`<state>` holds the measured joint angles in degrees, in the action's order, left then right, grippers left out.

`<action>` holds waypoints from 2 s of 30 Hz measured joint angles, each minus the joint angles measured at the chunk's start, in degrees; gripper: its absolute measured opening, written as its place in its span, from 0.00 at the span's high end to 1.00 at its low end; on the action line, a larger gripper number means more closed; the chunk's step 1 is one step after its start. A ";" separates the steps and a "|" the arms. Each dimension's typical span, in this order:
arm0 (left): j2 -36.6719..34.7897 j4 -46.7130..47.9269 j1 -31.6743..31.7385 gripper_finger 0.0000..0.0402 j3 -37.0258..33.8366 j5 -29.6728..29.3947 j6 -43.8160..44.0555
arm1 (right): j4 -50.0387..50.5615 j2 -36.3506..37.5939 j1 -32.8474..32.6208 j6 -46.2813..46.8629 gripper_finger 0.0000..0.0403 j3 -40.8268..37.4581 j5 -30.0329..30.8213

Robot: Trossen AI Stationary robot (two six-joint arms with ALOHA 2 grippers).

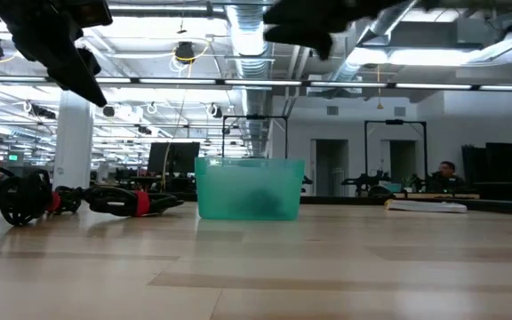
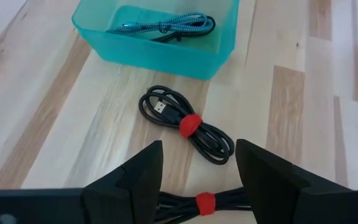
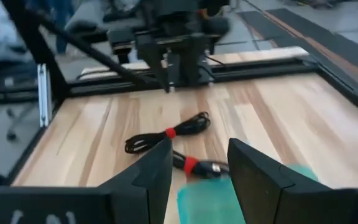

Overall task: Pick and place USB-C Cables
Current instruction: Put the right black charger cable into the green bin

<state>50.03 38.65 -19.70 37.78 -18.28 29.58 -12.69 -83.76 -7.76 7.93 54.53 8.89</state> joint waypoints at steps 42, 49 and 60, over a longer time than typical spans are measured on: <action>-9.56 7.16 -0.01 0.53 0.00 -0.60 1.67 | 36.52 -60.03 -0.09 -27.45 0.30 64.03 -4.29; -9.56 7.16 -0.01 0.53 0.00 -2.20 1.07 | 38.34 -60.03 0.70 -24.75 0.35 64.08 1.27; -9.56 7.16 -0.01 0.53 0.00 -3.09 1.11 | 39.08 -59.86 1.06 -22.92 0.85 64.08 2.03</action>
<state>40.47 45.80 -19.70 37.78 -21.37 30.70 26.39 -143.62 -6.70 -14.98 118.61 10.92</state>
